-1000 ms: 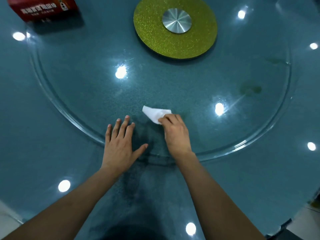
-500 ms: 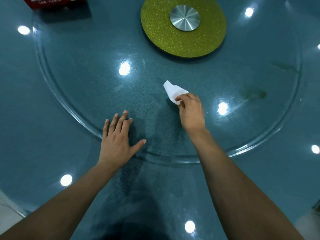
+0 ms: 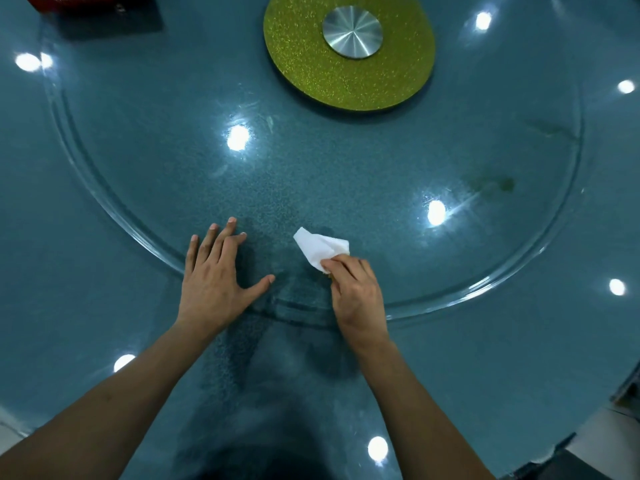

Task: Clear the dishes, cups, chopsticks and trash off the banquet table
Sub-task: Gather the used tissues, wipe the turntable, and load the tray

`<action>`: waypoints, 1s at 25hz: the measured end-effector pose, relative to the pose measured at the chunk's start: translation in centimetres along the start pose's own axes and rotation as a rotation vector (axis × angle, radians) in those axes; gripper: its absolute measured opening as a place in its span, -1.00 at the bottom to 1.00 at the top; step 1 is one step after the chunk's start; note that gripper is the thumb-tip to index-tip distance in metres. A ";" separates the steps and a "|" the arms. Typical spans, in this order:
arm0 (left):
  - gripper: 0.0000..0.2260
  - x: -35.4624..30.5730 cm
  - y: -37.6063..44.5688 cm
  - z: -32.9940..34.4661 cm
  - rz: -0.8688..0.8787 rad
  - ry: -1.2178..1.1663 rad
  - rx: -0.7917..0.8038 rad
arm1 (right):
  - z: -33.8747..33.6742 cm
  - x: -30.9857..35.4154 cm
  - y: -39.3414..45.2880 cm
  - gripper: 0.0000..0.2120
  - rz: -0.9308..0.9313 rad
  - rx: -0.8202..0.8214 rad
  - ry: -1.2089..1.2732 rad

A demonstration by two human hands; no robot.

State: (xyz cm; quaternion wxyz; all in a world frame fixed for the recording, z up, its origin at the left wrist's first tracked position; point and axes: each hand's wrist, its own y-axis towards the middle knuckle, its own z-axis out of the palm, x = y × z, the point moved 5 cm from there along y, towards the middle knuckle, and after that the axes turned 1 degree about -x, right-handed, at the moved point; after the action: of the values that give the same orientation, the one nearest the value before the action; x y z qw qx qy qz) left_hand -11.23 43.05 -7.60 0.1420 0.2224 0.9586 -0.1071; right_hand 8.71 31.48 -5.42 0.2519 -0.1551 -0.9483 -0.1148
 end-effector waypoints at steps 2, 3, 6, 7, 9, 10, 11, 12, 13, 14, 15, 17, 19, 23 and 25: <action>-0.24 0.1 0.1 -0.1 0.004 -0.005 0.006 | 0.0 -0.4 1.0 -0.67 -0.007 0.013 -0.017; -0.24 0.1 0.1 -0.1 0.004 -0.008 0.008 | -0.1 -0.8 1.6 -0.67 -0.001 0.018 -0.026; -0.24 0.5 0.0 -0.2 0.006 -0.006 0.003 | -1.4 -3.3 4.9 -0.68 0.092 -0.046 -0.048; -0.24 0.5 0.1 -0.2 0.009 -0.007 0.001 | -2.0 -4.6 6.3 -0.68 0.155 -0.074 -0.061; -0.23 0.7 0.1 -0.3 0.016 -0.013 0.001 | -3.0 -7.0 8.5 -0.67 0.308 -0.127 -0.071; -0.23 0.6 0.1 -0.2 0.020 -0.011 0.005 | -3.1 -7.6 9.2 -0.67 0.380 -0.161 -0.057; -0.23 0.6 0.1 -0.1 0.022 -0.004 0.010 | -3.0 -7.7 9.5 -0.67 0.433 -0.195 -0.038; -0.23 0.6 0.1 0.0 0.024 0.004 0.014 | -2.6 -7.4 9.5 -0.67 0.464 -0.224 -0.021; -0.23 0.6 0.1 0.1 0.024 0.009 0.016 | -2.3 -6.8 9.5 -0.67 0.475 -0.239 -0.005; -0.23 0.6 0.1 0.2 0.023 0.012 0.016 | -1.7 -6.0 9.6 -0.68 0.467 -0.235 0.017; -0.23 0.7 0.1 0.2 0.026 0.018 0.017 | -1.1 -5.2 9.9 -0.68 0.447 -0.211 0.042; -0.21 0.7 0.2 0.2 0.034 0.029 0.022 | 0.5 -2.9 10.5 -0.68 0.371 -0.131 0.075; -0.21 0.8 0.2 0.2 0.031 0.024 0.018 | 1.9 0.3 10.7 -0.69 0.237 -0.063 0.089; -0.21 0.9 0.3 0.0 0.023 -0.006 0.006 | 3.8 4.0 10.2 -0.72 0.060 0.022 0.076; -0.21 1.1 0.4 -0.2 0.014 -0.036 0.007 | 3.6 3.2 10.1 -0.71 0.052 0.054 0.031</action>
State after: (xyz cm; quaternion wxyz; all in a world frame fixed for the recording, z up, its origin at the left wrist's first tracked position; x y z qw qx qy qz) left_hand -12.00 43.92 -7.87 0.1592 0.2274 0.9540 -0.1135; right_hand 8.02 42.61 -5.42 0.2736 -0.1710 -0.9427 -0.0847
